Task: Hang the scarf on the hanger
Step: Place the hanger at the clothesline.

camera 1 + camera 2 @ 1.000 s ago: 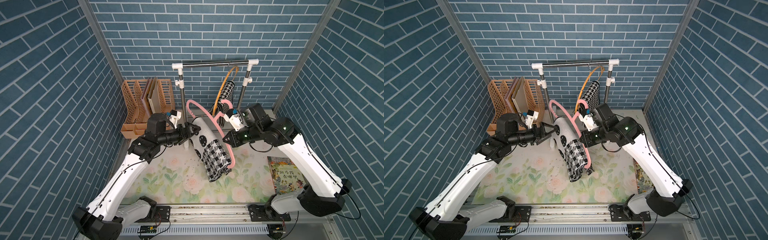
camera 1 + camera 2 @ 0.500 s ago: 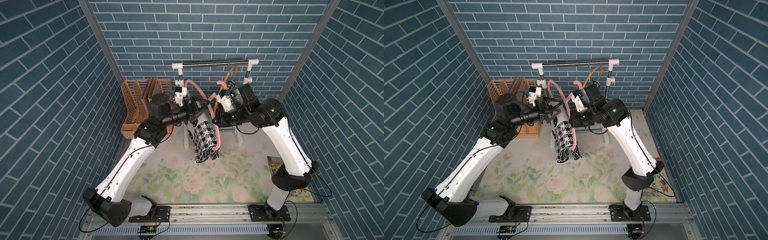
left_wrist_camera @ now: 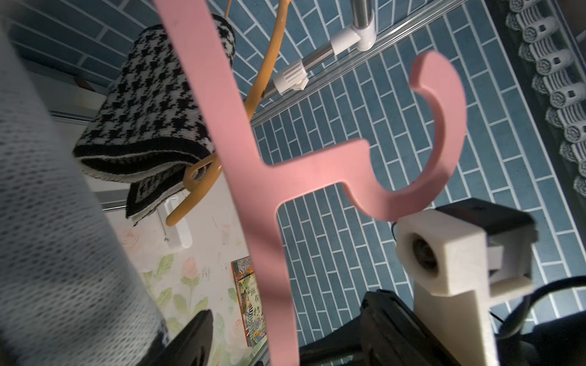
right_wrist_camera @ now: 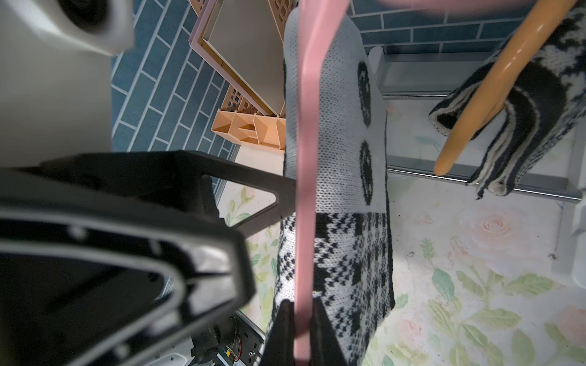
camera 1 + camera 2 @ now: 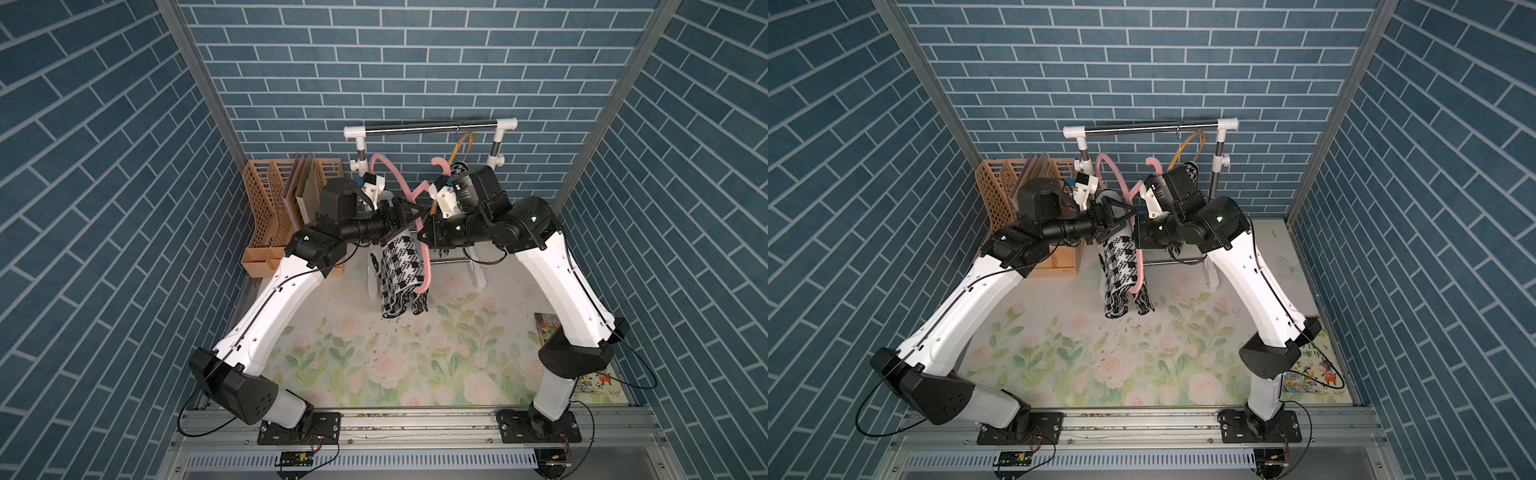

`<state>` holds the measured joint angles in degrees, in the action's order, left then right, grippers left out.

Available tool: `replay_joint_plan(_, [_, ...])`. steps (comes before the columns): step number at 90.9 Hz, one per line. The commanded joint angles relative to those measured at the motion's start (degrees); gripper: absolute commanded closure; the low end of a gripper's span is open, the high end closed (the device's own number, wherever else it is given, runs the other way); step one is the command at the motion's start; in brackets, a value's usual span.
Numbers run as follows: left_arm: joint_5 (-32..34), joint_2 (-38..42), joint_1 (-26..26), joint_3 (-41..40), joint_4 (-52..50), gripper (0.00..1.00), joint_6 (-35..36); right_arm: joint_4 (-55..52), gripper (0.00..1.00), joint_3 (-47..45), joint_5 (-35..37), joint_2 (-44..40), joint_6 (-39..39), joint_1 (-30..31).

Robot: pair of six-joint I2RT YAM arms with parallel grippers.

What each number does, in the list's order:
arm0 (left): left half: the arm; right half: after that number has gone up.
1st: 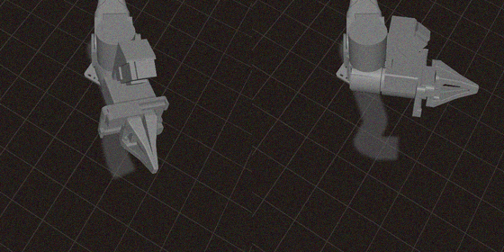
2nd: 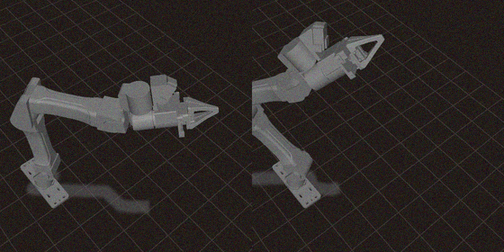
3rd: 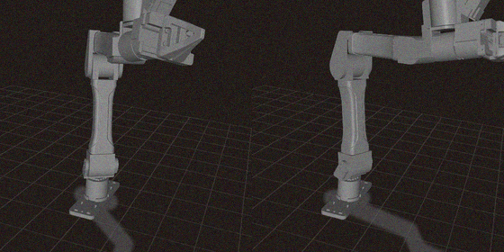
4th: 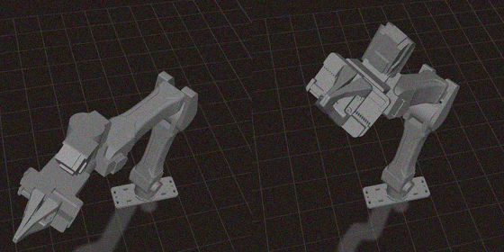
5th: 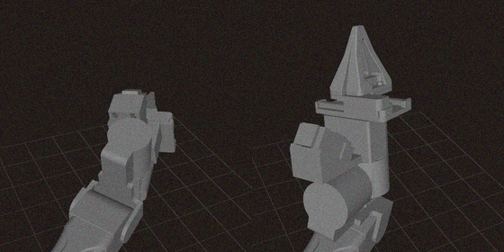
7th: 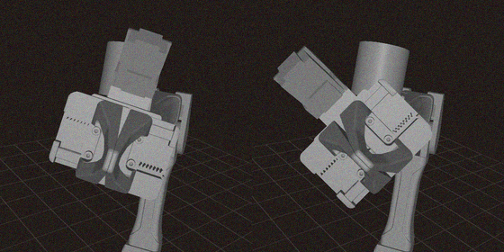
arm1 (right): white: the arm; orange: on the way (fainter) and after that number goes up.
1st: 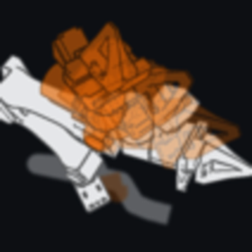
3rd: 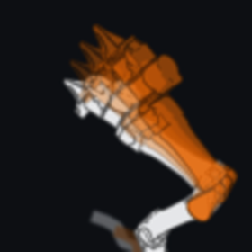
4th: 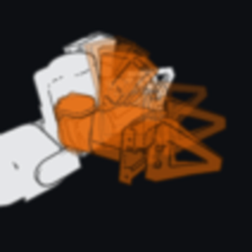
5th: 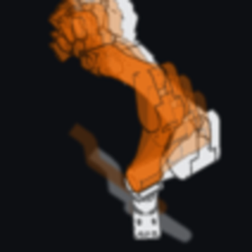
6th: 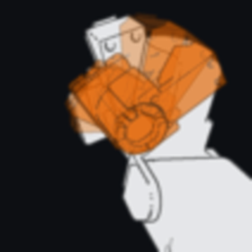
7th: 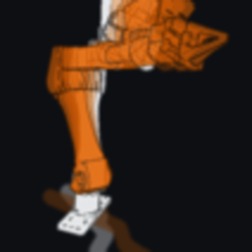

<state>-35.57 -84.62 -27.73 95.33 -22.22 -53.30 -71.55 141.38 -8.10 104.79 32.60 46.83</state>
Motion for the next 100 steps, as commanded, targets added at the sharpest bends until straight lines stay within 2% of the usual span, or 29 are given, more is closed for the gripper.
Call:
replay_joint_plan(1, [0.8, 0.8, -0.5, -2.0, -1.0, 0.23, 2.0, 6.4, 1.0, 1.1, 0.1, -1.0, -0.4, 0.2])
replay_joint_plan(21, [0.4, -0.6, -1.4, -2.5, 1.1, 0.31, 1.3, 6.8, 1.0, 0.5, -1.0, -0.8, -0.8, 0.3])
replay_joint_plan(36, [0.2, -2.1, -2.3, -1.8, 2.7, 0.49, 0.1, 6.8, 1.0, -0.2, -1.2, -1.0, -1.1, 0.3])
replay_joint_plan(50, [-0.3, -3.2, -3.8, -1.6, 4.3, 0.57, -0.7, 7.4, 1.0, -0.5, -1.4, -0.8, -1.3, 0.2])
replay_joint_plan(60, [-0.8, -3.6, -4.0, -1.6, 4.6, 0.72, -0.7, 8.3, 1.0, -0.5, -1.6, -0.5, -1.3, 0.2])
replay_joint_plan(66, [-1.0, -3.6, -4.1, -1.4, 4.6, 0.91, -0.6, 8.6, 1.0, -0.6, -1.5, -0.4, -1.3, 0.3])
replay_joint_plan(70, [-1.0, -3.7, -4.1, -1.1, 4.6, 1.0, -0.6, 8.8, 1.0, -0.6, -1.5, -0.3, -1.4, 0.3])
replay_joint_plan(88, [-2.8, -5.1, -3.9, 3.6, 2.5, 1.0, 2.2, 10.1, 1.0, -1.2, -2.1, -0.8, -2.9, 0.3])
replay_joint_plan(94, [-4.0, -6.3, -3.6, 6.1, 1.3, 1.0, 3.2, 11.0, 0.74, -2.4, -2.5, -1.8, -3.9, 0.2])
replay_joint_plan(100, [-6.5, -6.9, -2.9, 7.9, 2.0, 1.0, 3.3, 12.5, 0.59, -4.9, -2.9, -4.1, -5.1, 0.1])
